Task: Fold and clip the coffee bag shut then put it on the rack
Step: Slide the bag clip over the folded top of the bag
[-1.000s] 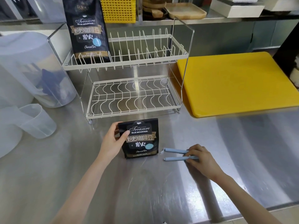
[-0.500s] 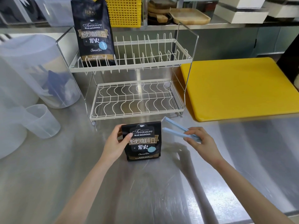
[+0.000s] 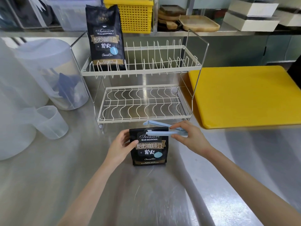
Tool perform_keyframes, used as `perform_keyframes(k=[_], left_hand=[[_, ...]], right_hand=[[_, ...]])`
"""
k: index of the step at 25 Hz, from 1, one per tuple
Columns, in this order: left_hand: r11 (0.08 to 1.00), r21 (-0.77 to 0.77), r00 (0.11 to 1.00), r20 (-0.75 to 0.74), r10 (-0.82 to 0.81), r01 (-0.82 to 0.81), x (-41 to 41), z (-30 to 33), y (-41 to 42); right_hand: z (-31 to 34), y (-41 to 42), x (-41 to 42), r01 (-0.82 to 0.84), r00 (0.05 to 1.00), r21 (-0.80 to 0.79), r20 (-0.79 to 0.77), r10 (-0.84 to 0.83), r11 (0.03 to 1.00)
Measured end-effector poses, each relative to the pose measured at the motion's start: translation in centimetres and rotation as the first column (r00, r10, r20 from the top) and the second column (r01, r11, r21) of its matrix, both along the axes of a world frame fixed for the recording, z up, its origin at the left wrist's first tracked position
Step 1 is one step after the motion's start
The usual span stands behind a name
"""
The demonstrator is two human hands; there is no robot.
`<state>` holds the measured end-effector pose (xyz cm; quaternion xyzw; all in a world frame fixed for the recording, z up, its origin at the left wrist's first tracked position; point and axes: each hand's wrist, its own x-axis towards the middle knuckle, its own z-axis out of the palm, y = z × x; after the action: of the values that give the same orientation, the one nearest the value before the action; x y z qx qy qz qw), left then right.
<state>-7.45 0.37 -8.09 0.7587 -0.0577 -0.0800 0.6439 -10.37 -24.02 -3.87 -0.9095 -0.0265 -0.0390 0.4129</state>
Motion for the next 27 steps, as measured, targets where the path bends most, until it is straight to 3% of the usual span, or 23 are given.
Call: perform_keyframes(k=[4,15,27], left_hand=[[0.996,-0.088,0.999,-0.051,-0.016,0.012,-0.5,-0.1,0.5],[0.992,-0.108,0.996,-0.072,0.054,-0.062,-0.7,-0.6,0.5],[0.986,-0.119,0.99,-0.092,0.109,-0.12,-1.1,-0.8,0.0]], right_hand=[[-0.2,1.1,1.0,-0.007,1.0,-0.011,-0.024,0.007,1.0],[0.4,3.1,2.9,-0.089,0.989,0.067,-0.11,0.096,0.994],[-0.6,3.1,2.5,-0.041,0.992,0.084,-0.116,0.051,0.996]])
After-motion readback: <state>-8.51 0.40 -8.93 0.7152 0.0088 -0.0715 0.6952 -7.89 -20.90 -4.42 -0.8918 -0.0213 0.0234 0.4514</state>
